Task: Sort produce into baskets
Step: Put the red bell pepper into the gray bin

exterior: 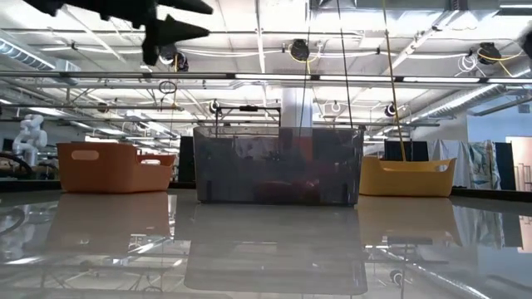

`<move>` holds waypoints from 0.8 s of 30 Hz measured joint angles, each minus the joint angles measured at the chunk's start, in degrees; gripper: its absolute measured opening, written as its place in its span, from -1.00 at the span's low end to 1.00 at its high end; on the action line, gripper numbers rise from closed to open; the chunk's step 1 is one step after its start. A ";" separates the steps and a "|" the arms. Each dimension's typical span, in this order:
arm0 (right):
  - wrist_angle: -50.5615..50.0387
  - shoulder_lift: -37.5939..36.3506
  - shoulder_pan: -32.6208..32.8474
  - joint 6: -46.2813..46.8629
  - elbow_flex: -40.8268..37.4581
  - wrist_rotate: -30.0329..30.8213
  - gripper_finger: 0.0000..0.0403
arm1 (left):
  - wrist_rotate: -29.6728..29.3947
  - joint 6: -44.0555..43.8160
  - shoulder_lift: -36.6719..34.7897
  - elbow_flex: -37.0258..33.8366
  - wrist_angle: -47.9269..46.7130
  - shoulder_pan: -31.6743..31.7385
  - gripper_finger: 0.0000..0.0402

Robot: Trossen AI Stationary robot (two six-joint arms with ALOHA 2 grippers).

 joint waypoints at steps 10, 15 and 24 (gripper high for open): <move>7.26 0.00 3.81 -3.32 -9.01 -1.93 0.31 | 0.01 -13.28 8.09 0.00 2.76 -0.92 -0.12; 10.08 -0.07 4.93 -5.25 -11.43 -2.28 0.30 | -0.28 -16.17 9.79 0.00 3.19 -1.49 -0.12; 16.23 -0.13 3.98 -6.28 -12.46 -3.42 0.02 | -0.34 -15.70 10.35 0.00 5.77 -1.47 -0.12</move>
